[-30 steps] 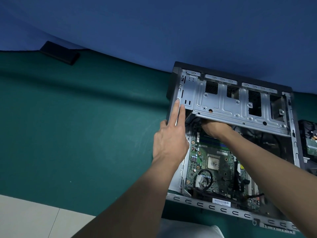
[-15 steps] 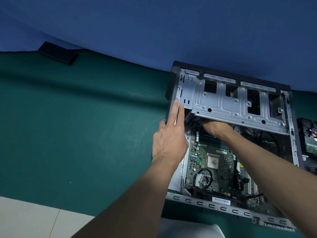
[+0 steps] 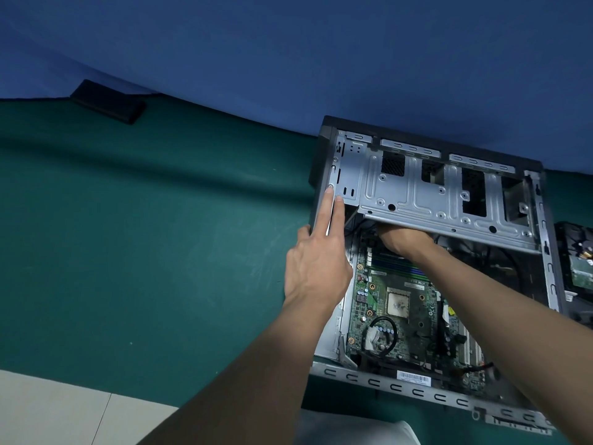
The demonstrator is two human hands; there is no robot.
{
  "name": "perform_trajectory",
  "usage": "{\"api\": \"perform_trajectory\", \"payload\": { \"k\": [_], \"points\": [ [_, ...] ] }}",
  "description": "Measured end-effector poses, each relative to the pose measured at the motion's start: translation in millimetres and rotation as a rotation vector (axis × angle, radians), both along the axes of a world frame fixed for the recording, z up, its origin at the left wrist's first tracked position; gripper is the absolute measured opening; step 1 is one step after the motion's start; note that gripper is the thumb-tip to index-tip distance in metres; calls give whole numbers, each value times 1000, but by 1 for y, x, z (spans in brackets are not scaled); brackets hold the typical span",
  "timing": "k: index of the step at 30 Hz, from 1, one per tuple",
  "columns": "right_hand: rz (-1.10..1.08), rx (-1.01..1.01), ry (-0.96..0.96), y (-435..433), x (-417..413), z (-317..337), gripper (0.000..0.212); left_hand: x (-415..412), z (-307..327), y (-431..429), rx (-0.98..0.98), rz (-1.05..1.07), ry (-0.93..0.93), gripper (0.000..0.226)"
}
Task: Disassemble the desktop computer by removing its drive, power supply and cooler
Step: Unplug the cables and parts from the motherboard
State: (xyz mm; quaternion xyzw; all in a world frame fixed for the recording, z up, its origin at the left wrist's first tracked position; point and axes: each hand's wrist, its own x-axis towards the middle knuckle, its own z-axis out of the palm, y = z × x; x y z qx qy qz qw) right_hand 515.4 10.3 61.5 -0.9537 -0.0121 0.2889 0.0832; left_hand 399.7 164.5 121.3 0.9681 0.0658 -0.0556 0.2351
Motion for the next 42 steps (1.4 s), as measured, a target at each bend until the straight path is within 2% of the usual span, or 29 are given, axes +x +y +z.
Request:
{"api": "perform_trajectory", "payload": {
  "k": [3,6,10,12,18,21,26,30,32,35,40,42],
  "points": [
    [12,-20,38,2,-2,1,31,0,0,0,2,0,0,89],
    [-30,-17,68,-2,-1,-1,47,1,0,0,-4,2,-3,89],
    [-99,50,-18,1,0,-3,31,0,0,0,-6,-3,-7,89],
    [-164,99,-48,6,-1,0,36,0,0,0,-6,-3,-7,89],
    [-118,77,-37,1,-3,0,28,0,1,0,-6,-6,-3,89],
    [-138,104,-72,4,-1,-1,33,0,2,0,-4,-5,-2,88],
    [-141,78,-6,0,-2,1,26,0,2,1,-5,-8,2,88],
    [-72,96,-53,1,-1,1,29,0,2,1,-3,-9,2,89],
    [-38,65,-16,1,-2,2,29,0,2,1,-1,-8,2,89],
    [-43,40,23,-2,-1,2,39,0,2,1,1,-8,2,89],
    [-8,88,23,-3,-4,6,29,0,3,1,1,-10,7,89],
    [-22,80,22,-3,-3,4,37,0,3,1,-1,-9,9,89]
  ]
}}
